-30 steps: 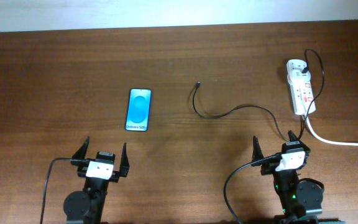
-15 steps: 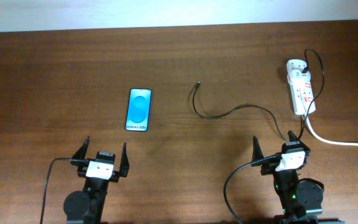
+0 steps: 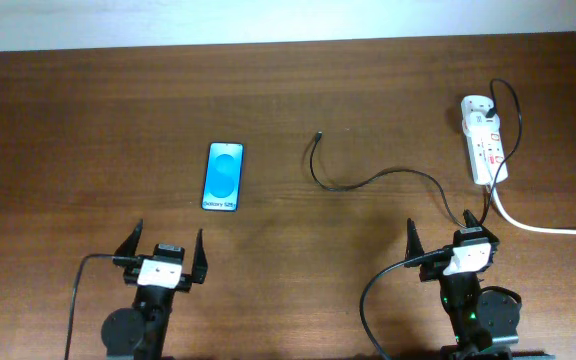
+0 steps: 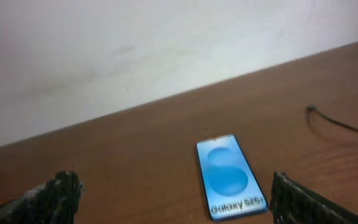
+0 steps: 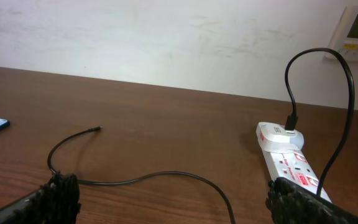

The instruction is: Plug charger to phone and switch on socket

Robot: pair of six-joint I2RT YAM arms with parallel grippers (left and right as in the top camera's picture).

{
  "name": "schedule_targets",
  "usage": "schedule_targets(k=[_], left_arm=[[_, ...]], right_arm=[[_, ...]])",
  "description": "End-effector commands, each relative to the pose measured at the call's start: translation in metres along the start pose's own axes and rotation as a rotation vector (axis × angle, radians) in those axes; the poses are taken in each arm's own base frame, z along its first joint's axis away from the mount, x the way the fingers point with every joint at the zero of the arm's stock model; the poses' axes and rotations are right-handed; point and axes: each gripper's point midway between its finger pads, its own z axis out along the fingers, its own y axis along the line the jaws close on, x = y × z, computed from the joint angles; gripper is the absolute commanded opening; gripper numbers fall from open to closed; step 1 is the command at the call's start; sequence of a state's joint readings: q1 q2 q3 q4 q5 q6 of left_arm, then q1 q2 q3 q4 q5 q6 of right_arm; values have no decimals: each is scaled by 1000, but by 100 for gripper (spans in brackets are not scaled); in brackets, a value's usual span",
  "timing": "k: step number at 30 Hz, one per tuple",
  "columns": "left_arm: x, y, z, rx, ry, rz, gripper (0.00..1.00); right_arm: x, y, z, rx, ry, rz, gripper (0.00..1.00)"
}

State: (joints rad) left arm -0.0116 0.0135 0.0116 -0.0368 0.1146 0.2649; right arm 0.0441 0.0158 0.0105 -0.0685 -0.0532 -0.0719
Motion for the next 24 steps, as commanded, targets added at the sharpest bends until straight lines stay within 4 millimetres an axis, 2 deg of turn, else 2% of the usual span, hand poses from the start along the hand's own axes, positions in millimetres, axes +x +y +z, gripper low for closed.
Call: schedule_targets(k=[1, 7, 13, 16, 19, 24], left_arm=[[-19, 8, -1, -31, -75, -62, 99], [-59, 19, -5, -52, -152, -67, 99], [-96, 29, 11, -22, -96, -111, 99], [-111, 35, 35, 4, 27, -126, 99], [-116, 32, 64, 78, 154, -146, 99], [-107, 27, 123, 198, 448, -203, 99]], right_arm=[[1, 5, 0, -23, 0, 0, 99], [1, 5, 0, -23, 0, 0, 99], [1, 5, 0, -23, 0, 0, 98], [1, 5, 0, -23, 0, 0, 99], [1, 5, 0, -23, 0, 0, 99], [1, 5, 0, -23, 0, 0, 98]])
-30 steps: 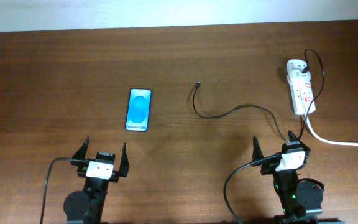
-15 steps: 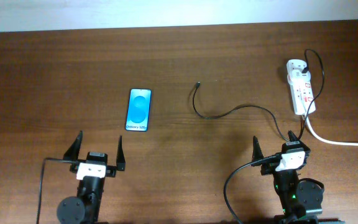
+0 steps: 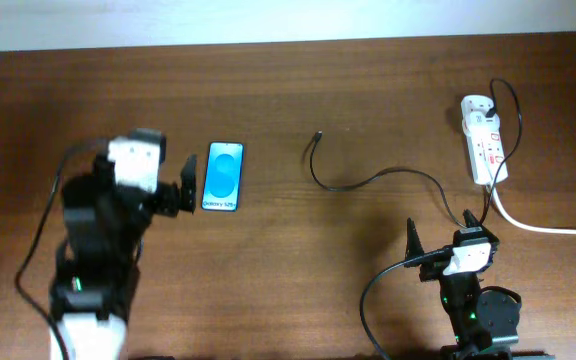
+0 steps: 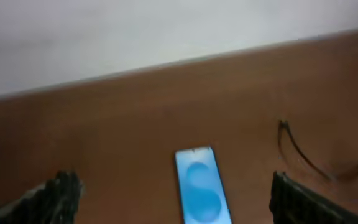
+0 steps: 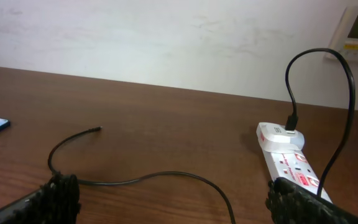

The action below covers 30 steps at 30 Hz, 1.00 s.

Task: Plug charger to phone and switch on socket
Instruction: 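Move the left gripper over the blue phone and lower onto it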

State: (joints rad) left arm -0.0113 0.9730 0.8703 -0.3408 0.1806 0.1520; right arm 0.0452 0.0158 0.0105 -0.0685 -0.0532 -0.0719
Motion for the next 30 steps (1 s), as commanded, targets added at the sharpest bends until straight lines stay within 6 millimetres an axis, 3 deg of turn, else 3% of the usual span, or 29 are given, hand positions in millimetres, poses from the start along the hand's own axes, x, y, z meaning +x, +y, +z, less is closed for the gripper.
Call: schedule_targets(k=[1, 7, 8, 13, 19, 22, 25, 28, 30], left_arm=[[-25, 5, 34, 59, 126, -39, 99], [-40, 7, 95, 145, 357, -93, 99], [-31, 5, 108, 161, 434, -105, 99], [26, -6, 136, 206, 695, -142, 99], [46, -12, 159, 243, 727, -169, 99], [75, -4, 173, 129, 815, -233, 99], [109, -27, 187, 140, 916, -198, 99], [128, -41, 192, 147, 971, -169, 99], [145, -39, 196, 94, 1018, -179, 99]], right_arm=[[1, 4, 0, -22, 0, 0, 99], [1, 5, 0, -22, 0, 0, 98], [1, 5, 0, -22, 0, 0, 99], [1, 4, 0, -22, 0, 0, 98], [1, 4, 0, -22, 0, 0, 99], [1, 4, 0, -21, 0, 0, 98], [1, 4, 0, -22, 0, 0, 99], [-1, 3, 0, -17, -10, -1, 98], [-10, 2, 0, -12, -48, -2, 98]])
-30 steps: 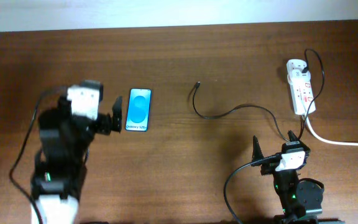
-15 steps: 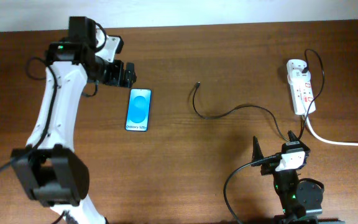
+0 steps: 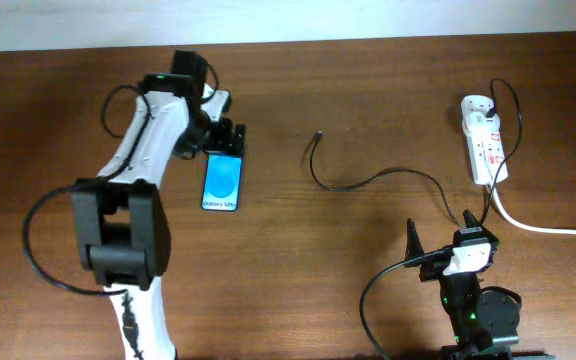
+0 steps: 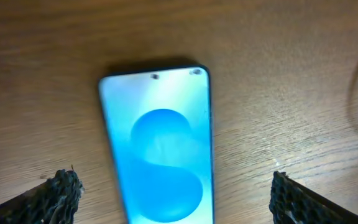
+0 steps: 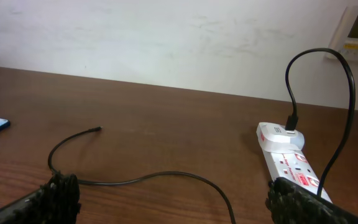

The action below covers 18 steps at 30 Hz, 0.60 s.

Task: Plug charger to phone and switch on socket
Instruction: 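Move the left gripper over the blue phone and lower onto it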

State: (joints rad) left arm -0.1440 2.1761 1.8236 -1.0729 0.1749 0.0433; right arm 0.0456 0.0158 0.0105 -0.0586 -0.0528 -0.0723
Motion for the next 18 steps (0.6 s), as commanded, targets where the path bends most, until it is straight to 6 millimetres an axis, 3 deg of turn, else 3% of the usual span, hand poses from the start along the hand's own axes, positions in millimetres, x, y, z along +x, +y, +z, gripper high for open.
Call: schedule_targets(k=[1, 4, 10, 18], left_arm=[[6, 16, 18, -92, 47, -76, 100], [9, 19, 25, -111, 67, -84, 99], [28, -3, 52, -108, 171, -36, 99], [46, 6, 64, -153, 252, -92, 100]], right_arm=[[-10, 4, 0, -19, -46, -1, 98], [-12, 9, -1, -49, -54, -3, 99], [-12, 16, -1, -89, -56, -4, 98], [-12, 16, -1, -89, -56, -4, 99]])
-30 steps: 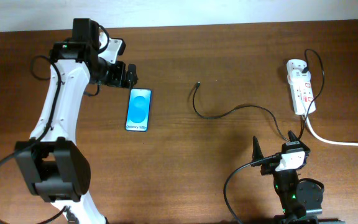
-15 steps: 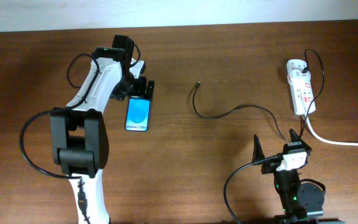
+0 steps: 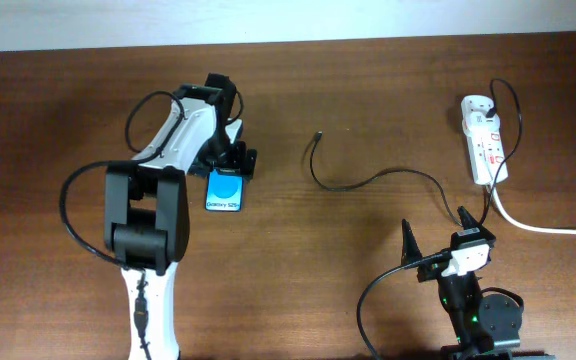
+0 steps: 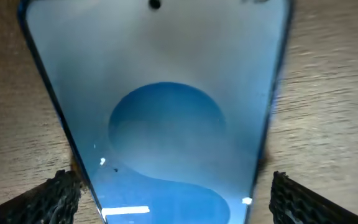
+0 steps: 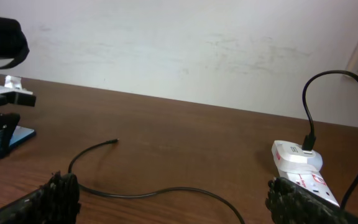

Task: Plug charger to phone and switch on socket
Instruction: 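Move the left gripper over the blue phone and lower onto it, then grasp the phone with the left gripper and lift it up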

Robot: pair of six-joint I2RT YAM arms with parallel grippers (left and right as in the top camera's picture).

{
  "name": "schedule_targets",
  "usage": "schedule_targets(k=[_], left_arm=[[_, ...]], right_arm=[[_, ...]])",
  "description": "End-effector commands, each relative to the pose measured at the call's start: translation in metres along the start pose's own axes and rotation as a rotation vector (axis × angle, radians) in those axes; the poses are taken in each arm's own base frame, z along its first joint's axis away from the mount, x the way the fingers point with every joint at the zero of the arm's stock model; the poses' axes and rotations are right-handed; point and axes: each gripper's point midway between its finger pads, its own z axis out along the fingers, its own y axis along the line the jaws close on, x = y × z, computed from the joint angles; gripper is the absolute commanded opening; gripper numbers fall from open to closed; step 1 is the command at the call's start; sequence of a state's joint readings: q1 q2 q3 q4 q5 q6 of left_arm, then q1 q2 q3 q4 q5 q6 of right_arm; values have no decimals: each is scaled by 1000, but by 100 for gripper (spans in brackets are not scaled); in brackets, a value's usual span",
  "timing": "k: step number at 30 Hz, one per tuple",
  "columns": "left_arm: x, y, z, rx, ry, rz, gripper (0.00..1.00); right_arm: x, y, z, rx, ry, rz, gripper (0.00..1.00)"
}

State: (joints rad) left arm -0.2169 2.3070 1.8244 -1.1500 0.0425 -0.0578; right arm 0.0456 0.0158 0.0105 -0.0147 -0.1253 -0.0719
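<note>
A phone (image 3: 225, 193) with a lit blue screen lies flat on the brown table (image 3: 368, 300). My left gripper (image 3: 231, 166) is down over its far end, open. In the left wrist view the phone (image 4: 160, 112) fills the frame, and the left gripper (image 4: 173, 202) has one finger beside each long edge. The black charger cable (image 3: 368, 180) runs from its free tip (image 3: 316, 135) to the white power strip (image 3: 483, 140). My right gripper (image 3: 436, 233) stands open near the front edge. In the right wrist view the right gripper (image 5: 179, 199) holds nothing, with the cable tip (image 5: 114, 142) ahead.
A white mains lead (image 3: 548, 228) runs off the right edge from the power strip (image 5: 300, 160). A white wall (image 5: 179, 50) stands behind the table. The left arm shows at the left of the right wrist view.
My left gripper has come down close onto the phone, which now fills its view between the open fingers. The right wrist view has shifted slightly. The cable lies as before.
Both grippers stood open at the front edge, with phone, cable and strip lying apart. The left arm was then beside the phone, then above its far end, and now sits low with its fingers astride it. The right arm has barely moved.
</note>
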Motion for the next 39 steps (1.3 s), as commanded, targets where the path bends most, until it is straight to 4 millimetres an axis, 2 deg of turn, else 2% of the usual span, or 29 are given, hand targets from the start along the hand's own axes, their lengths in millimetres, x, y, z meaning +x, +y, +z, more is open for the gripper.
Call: schedule_targets(k=[1, 3, 5, 8, 10, 11, 13, 17, 19, 22, 27, 31, 34, 37, 39], left_arm=[[6, 5, 13, -20, 48, -42, 100], [6, 5, 13, -20, 49, -53, 100], [3, 5, 13, -17, 37, -60, 96], [-4, 3, 14, -9, 9, -74, 91], [-5, 2, 14, -4, 6, -82, 88], [-4, 0, 14, 11, 10, -81, 85], [-4, -2, 14, 24, 11, -89, 72], [-5, -2, 13, 24, 7, -91, 67], [-8, -2, 12, 24, -3, -90, 63], [-15, -3, 0, 23, -25, -89, 65], [-40, -6, -51, 31, -116, -81, 59], [-50, -8, -80, 37, -167, -78, 57], [-55, -9, -102, 41, -205, -76, 47], [-58, -10, -117, 45, -231, -75, 36], [-61, -16, -125, 76, -249, -70, 23]], right_arm=[[0, 4, 0, -21, -7, 0, 99], [-3, 6, 0, -31, -19, -1, 99], [-4, 8, 0, -45, -24, -2, 99], [-8, 24, -2, -136, -40, -5, 98], [-11, 26, -2, -152, -52, -7, 99], [-12, 27, -3, -155, -58, 15, 99], [-19, 26, -3, -158, -75, 113, 98], [-29, 26, -5, -160, -101, 147, 98], [-42, 25, -7, -162, -123, 160, 99], [-49, 25, -10, -162, -119, 160, 99], [-58, 25, -10, -164, -70, 170, 99], [-61, 28, 1, -190, 16, 188, 98], [-68, 31, 15, -215, 165, 221, 98], [-85, 30, 26, -222, 348, 263, 99], [-94, 34, 30, -246, 449, 290, 99]])
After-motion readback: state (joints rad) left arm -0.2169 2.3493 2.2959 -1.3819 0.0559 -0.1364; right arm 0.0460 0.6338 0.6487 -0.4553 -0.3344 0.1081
